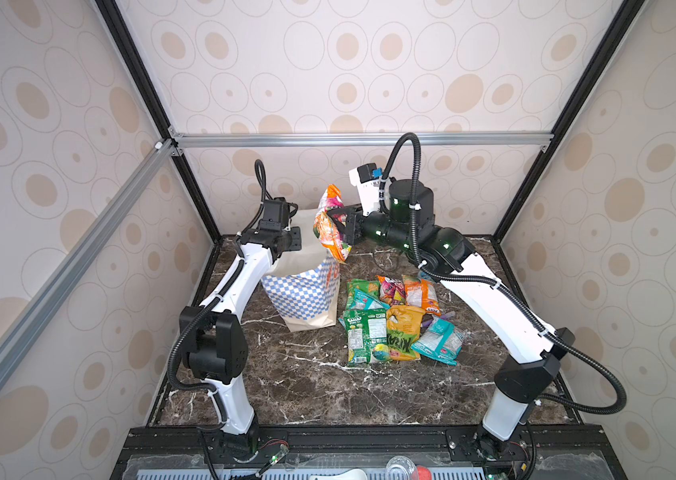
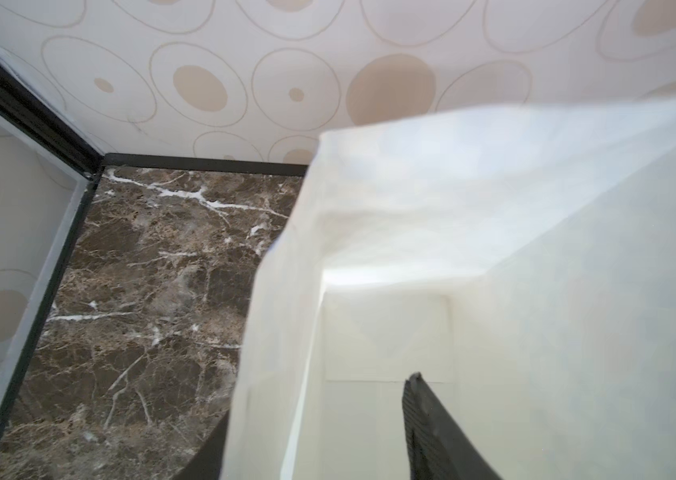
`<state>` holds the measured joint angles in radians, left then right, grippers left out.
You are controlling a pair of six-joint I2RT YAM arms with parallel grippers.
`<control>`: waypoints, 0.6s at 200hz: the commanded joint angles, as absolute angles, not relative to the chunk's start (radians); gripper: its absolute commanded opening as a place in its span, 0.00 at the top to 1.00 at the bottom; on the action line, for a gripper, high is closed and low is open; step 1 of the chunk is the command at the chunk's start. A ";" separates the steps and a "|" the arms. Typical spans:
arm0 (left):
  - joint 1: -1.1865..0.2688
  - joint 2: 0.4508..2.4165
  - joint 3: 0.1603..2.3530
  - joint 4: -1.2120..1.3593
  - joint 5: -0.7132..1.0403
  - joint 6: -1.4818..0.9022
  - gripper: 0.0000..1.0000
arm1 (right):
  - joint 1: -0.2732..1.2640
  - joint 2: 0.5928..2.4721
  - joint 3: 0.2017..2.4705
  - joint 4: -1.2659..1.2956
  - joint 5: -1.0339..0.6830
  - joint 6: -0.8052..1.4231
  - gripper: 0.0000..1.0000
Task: Take the snacks out of the paper bag
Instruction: 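Lift the FOX'S packet out of the bag with the right gripper, then drop the FOX'S packet on the pile while the left gripper releases the bag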
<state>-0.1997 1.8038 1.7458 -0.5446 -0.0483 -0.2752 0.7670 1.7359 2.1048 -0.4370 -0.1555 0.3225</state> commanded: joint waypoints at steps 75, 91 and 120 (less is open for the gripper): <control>-0.199 1.481 1.803 -0.550 0.138 -0.270 0.02 | 0.460 1.333 1.619 -0.535 -0.036 0.410 1.00; -0.199 1.392 1.718 -0.483 0.252 -0.266 0.02 | 0.369 1.307 1.527 -0.551 -0.056 0.451 1.00; -0.208 1.233 1.503 -0.254 0.521 -0.328 0.02 | 0.209 1.307 1.368 -0.525 -0.047 0.497 1.00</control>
